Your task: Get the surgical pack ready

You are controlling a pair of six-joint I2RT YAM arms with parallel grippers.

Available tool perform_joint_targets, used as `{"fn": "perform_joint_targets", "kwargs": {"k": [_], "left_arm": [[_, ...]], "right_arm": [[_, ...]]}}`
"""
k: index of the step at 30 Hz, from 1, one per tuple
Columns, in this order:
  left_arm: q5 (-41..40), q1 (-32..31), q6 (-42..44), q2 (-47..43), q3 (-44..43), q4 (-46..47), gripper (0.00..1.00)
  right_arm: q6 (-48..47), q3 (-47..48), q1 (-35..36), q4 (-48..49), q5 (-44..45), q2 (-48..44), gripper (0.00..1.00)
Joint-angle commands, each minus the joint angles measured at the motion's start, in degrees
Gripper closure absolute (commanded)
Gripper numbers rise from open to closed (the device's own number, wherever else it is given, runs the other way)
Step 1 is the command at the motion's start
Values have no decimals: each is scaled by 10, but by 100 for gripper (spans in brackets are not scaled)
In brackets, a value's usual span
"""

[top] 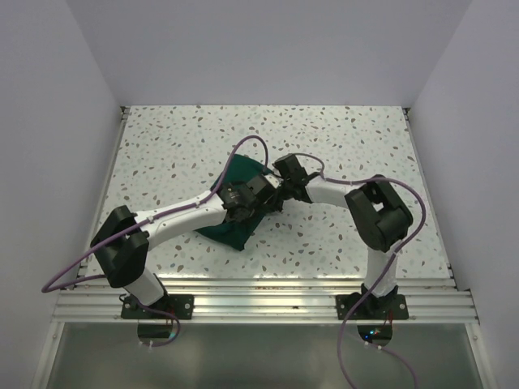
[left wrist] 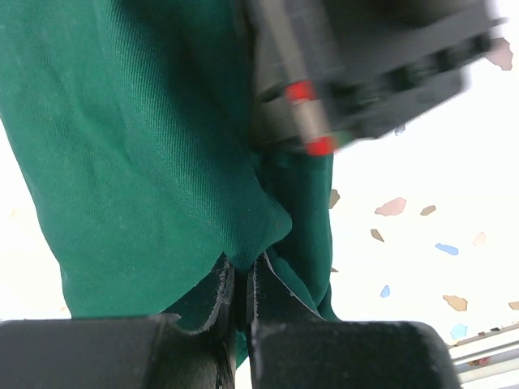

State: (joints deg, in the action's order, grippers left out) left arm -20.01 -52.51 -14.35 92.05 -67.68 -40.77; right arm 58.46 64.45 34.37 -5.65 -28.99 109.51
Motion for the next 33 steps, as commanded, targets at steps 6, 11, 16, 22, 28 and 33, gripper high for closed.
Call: {"fn": "perform_joint_targets", "kwargs": {"k": [6,11,16,22,28,33], "left_arm": [[33,-2,0,-1,-21,42,100],[41,-1,-1,0,-7,48,100],[71,0,1,-13,21,62,84],[105,0,1,-74,33,75,50],[110,18,-30,-136,-2,56,43],[125,43,-32,-116,-35,50,43]], "right_arm": [[87,18,21,117,0,50,100],[31,-13,-11,15,27,-12,100],[-18,-56,-66,-56,28,-103,83],[-103,-32,-85,-155,24,-171,52],[-129,17,-87,-161,-33,-147,31],[-131,82,-87,-157,-79,-84,17]]}}
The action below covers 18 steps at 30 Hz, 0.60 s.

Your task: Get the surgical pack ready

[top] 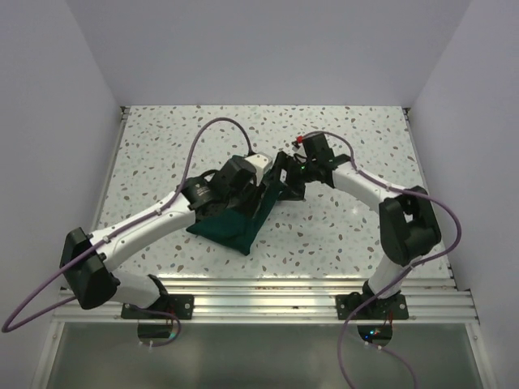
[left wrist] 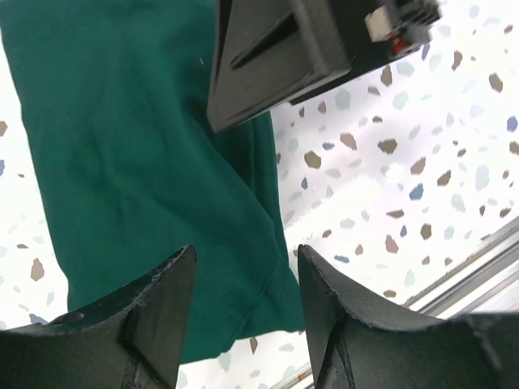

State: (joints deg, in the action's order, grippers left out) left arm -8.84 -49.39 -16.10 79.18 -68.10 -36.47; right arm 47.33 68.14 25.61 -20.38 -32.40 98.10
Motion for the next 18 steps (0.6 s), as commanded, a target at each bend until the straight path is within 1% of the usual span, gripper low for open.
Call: {"fn": "perform_joint_targets", "kwargs": {"k": [1,3,8,12,14,18], "left_arm": [[13,14,-14,21,-34,5,43],[15,14,-7,41,-34,19,43],[13,14,-3,86,-35,32,43],[4,11,0,120,-26,48,43],[-11,8,2,133,-24,47,43],[-32,1,5,138,-24,38,44]], "right_arm": [[-20,56,0,-12,-43,35,14],[-15,77,0,-13,-42,46,13],[11,131,0,-50,-31,87,12],[39,146,0,-42,-22,103,13],[50,157,1,-55,-22,117,14],[72,154,1,-60,0,115,16]]}}
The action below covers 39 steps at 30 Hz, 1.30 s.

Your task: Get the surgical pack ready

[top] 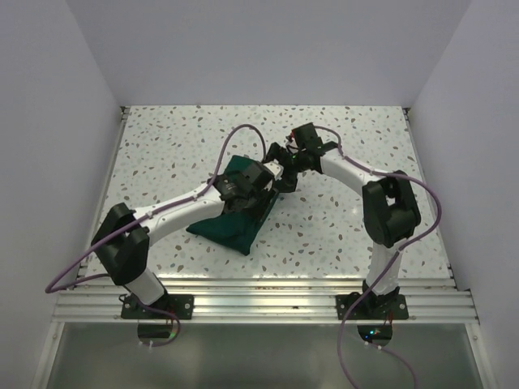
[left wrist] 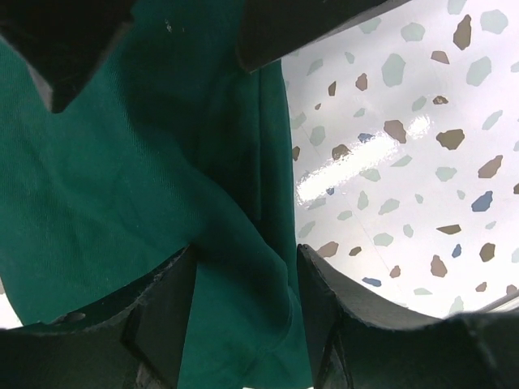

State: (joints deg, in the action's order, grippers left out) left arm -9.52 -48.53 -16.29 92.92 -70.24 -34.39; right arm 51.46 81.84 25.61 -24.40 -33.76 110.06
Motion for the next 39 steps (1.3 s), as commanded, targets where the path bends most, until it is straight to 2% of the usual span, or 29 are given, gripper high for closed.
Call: {"fn": "perform_joint_targets", "kwargs": {"k": [1,3,15,19,21,23,26,27,30,33,37,39], "left_arm": [[-29,-9,7,2,-1,17,44],[-38,-16,9,9,1,13,47],[-103,-48,-5,38,-1,-24,57],[-130,-55,-8,48,3,-35,62],[-126,-57,-4,48,12,-31,73],[-108,-57,-2,51,24,-26,84],[-68,-57,-3,45,54,-4,90],[-60,-57,-8,41,63,2,92],[-43,-56,-23,27,91,16,95],[-33,-52,-37,12,108,23,96],[-11,-39,-45,-5,119,28,96],[-8,-33,-45,-12,116,26,95]], "right_arm": [[49,12,0,-9,22,-6,17],[69,-3,1,8,26,-6,21],[111,-26,16,33,81,12,25],[109,-22,16,50,94,26,32],[97,-16,16,47,103,32,43],[84,-8,13,36,113,36,62],[51,-11,9,19,121,29,74],[34,-13,8,12,122,25,82],[1,-31,3,-1,123,10,90],[-43,-55,0,-3,121,-7,89],[-105,-78,-5,-28,129,-20,74],[-135,-91,-10,-35,124,-29,63]]}}
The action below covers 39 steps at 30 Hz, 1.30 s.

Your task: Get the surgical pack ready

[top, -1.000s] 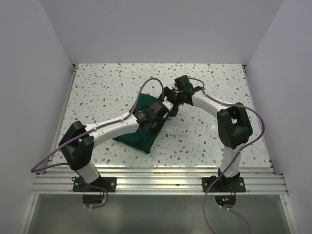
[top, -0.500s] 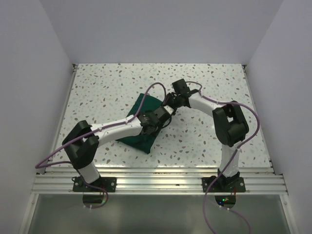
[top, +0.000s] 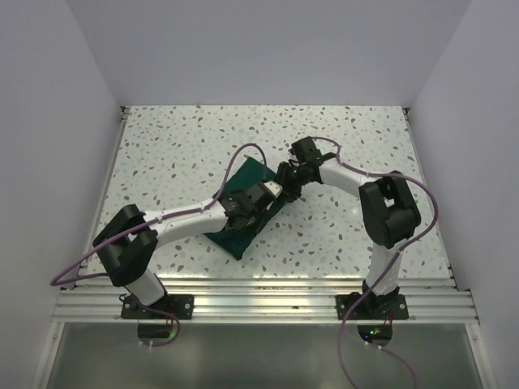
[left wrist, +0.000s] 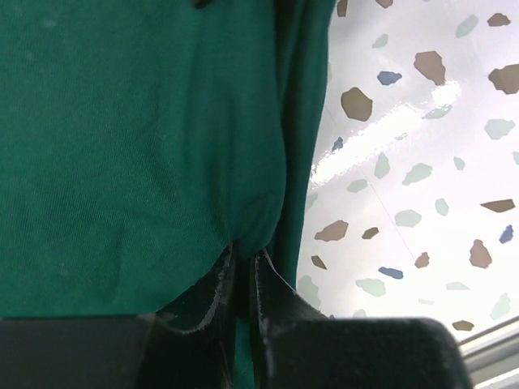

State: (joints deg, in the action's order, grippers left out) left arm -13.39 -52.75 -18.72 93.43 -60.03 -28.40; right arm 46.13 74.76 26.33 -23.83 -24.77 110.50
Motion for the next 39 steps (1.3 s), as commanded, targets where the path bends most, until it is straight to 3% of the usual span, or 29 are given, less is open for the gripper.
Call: {"fn": "perform_joint_targets", "kwargs": {"k": [1,2,3,10,12,17,22,26,30,39], "left_arm": [[33,10,-19,-25,12,-39,95],[35,11,-18,-29,4,-43,93],[40,12,-17,-33,-1,-46,92],[92,15,-14,-78,-60,-62,63],[108,21,-15,-80,-69,-55,60],[123,37,-15,-55,-80,-46,59],[114,38,-11,-38,-87,-42,53],[104,38,-8,-21,-84,-40,50],[89,37,-4,-8,-86,-38,46],[21,35,11,34,-111,-53,49]], "right_arm": [[-93,-29,-19,-43,30,-42,57],[-103,-31,-19,-47,28,-49,48],[-117,-31,-21,-61,26,-65,45],[-136,5,-30,-111,-22,-111,44],[-126,18,-36,-111,-39,-111,46],[-122,53,-47,-120,-54,-89,46],[-103,17,-79,-98,-77,-94,45],[-50,-38,-83,-39,-93,-110,46],[31,-108,-84,50,-106,-143,40],[-11,-124,-83,-5,-77,-171,48]]}}
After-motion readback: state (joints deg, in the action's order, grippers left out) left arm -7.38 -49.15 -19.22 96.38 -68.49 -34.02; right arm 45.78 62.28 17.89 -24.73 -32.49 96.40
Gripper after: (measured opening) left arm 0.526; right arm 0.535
